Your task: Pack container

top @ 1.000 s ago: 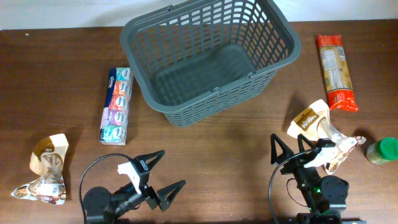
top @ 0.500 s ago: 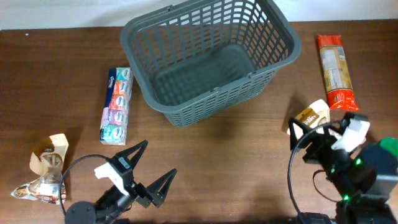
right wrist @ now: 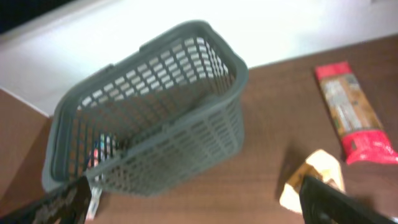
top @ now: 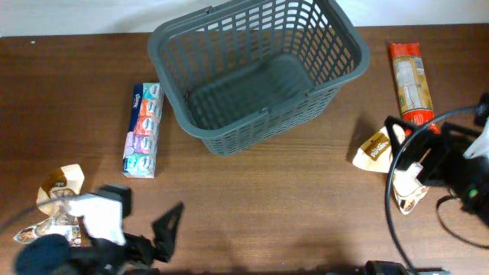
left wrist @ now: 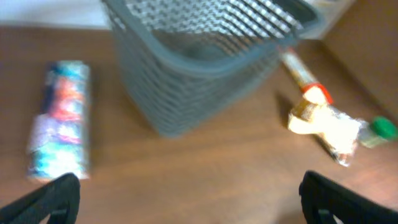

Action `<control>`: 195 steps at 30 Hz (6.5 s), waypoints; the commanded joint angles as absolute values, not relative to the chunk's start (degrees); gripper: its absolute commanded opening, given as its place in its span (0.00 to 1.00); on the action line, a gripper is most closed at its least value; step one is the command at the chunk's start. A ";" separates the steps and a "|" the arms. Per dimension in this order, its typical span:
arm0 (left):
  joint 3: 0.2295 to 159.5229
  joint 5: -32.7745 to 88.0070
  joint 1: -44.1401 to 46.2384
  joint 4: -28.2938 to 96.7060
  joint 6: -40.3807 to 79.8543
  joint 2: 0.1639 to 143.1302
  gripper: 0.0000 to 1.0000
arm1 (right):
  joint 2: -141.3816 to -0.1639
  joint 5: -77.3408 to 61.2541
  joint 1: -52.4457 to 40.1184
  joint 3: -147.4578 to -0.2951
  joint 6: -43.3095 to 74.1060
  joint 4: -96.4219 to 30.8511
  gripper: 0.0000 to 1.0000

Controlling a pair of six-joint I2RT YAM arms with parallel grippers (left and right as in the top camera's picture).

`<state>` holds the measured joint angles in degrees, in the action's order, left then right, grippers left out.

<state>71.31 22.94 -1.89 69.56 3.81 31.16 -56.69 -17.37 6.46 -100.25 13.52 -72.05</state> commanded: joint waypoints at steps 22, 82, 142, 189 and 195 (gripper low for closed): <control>90.72 39.38 1.69 88.95 -7.42 45.28 0.99 | -79.72 -30.87 3.64 -127.48 -1.30 -82.41 0.99; 95.70 8.45 67.77 81.10 15.46 79.77 0.75 | -110.65 -16.82 -14.59 -136.05 -14.57 -83.85 0.99; 95.61 -27.49 64.05 83.22 53.01 88.07 0.02 | -119.81 1.89 -10.70 -135.55 -2.07 -83.26 0.04; 87.96 -24.80 48.47 72.47 42.33 88.29 0.02 | -119.79 1.96 -10.48 -135.55 -2.04 -85.54 0.04; 87.37 -24.60 46.26 72.38 41.45 88.40 0.02 | -119.79 1.96 -10.48 -135.55 -2.04 -85.76 0.04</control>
<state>87.92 -25.04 47.29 72.58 43.03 87.68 -119.55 1.28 -10.72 -135.26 -2.37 -85.27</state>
